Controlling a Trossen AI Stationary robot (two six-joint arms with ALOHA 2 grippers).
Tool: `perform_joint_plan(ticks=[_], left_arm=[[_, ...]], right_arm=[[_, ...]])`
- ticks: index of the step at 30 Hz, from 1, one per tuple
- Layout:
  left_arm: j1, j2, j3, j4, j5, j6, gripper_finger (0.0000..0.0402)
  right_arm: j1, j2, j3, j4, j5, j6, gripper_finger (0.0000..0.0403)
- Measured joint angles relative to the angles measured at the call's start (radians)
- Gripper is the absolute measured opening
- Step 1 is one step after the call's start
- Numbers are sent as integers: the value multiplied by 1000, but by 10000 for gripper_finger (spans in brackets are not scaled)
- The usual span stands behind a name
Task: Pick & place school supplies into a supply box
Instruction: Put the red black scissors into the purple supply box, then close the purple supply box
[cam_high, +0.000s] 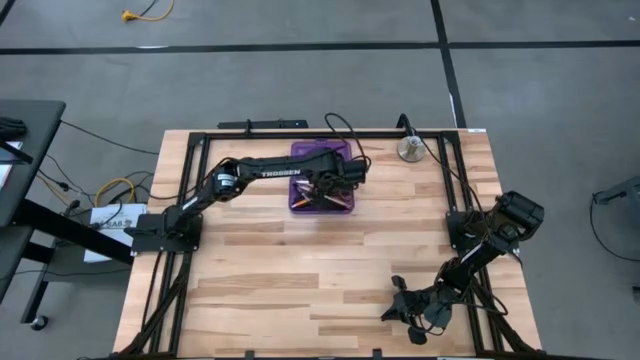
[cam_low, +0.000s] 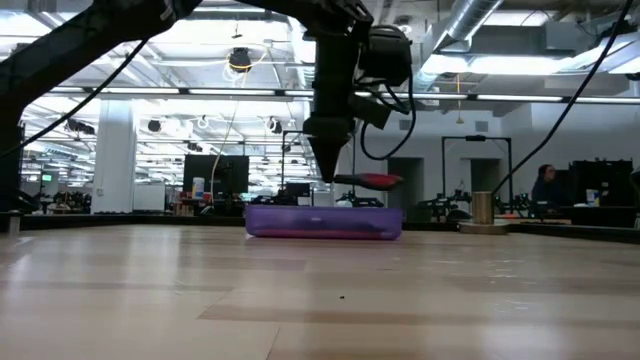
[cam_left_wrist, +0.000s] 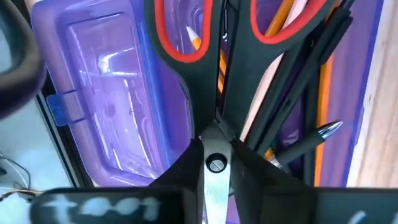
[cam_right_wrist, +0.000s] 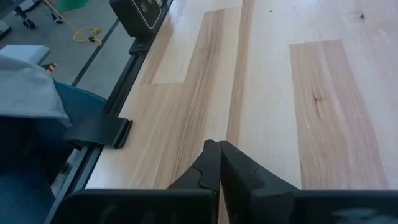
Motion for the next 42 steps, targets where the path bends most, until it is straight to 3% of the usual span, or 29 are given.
perform_joint_plan(ticks=[10,17,22,29,32,35,39,42], left_arm=[[7,0,2,15,47,-90,192],[3,-60,34,-53,136,-277,236],[-41,-228,53,-14,122,-399,239],[-169,-475,48,86,79,-418,239],[-208,-547,-21,145,90,-416,239],[-215,-620,-157,234,192,-387,239],[-196,-754,-444,465,345,-284,239],[-118,-894,-703,656,435,-244,239]], right_arm=[[-2,0,0,0,1,-9,1],[-2,-25,0,84,125,-9,1],[-7,-204,0,90,269,-76,1],[-88,-576,0,-24,481,-254,1],[-218,-736,0,-158,450,-219,1],[-410,-867,0,-313,325,-139,1],[-717,-963,0,-478,83,-106,1],[-942,-972,0,-562,-96,-106,1]])
